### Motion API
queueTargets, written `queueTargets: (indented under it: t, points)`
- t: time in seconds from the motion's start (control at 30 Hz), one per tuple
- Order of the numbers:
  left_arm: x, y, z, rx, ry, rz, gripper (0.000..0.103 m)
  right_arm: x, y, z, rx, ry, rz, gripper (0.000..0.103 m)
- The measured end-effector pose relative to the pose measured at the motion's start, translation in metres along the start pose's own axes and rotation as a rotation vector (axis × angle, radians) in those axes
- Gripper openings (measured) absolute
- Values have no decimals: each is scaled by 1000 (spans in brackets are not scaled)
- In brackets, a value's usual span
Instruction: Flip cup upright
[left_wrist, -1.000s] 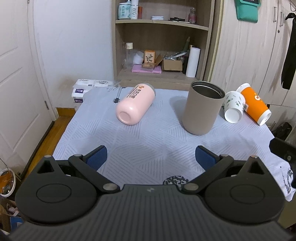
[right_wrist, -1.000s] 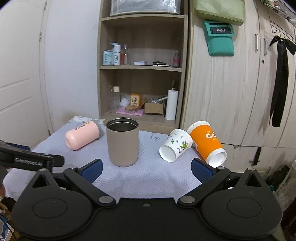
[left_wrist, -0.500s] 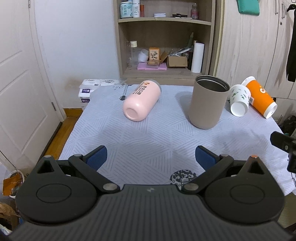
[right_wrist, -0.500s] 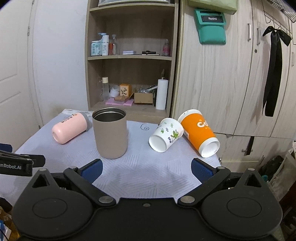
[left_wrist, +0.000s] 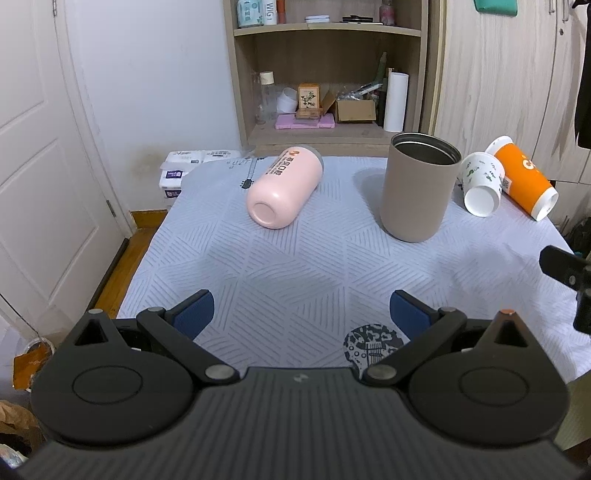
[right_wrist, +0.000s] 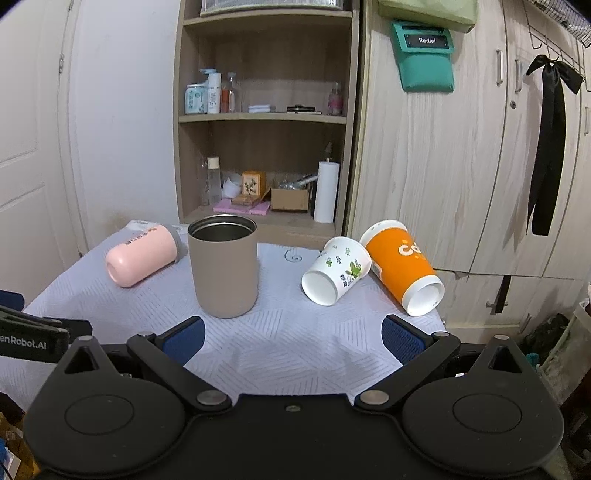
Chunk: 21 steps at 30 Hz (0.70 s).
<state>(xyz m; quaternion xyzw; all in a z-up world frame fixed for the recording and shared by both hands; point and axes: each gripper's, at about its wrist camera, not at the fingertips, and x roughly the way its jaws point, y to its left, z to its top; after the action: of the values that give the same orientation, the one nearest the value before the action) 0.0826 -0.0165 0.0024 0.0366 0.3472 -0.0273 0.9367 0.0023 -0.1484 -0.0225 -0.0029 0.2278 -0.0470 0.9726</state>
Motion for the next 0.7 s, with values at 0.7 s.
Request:
queueTargets:
  t: [0.7]
  points:
    - [-11, 4, -7, -7, -70, 29, 103, -9, 4, -5, -18, -35, -10, 103]
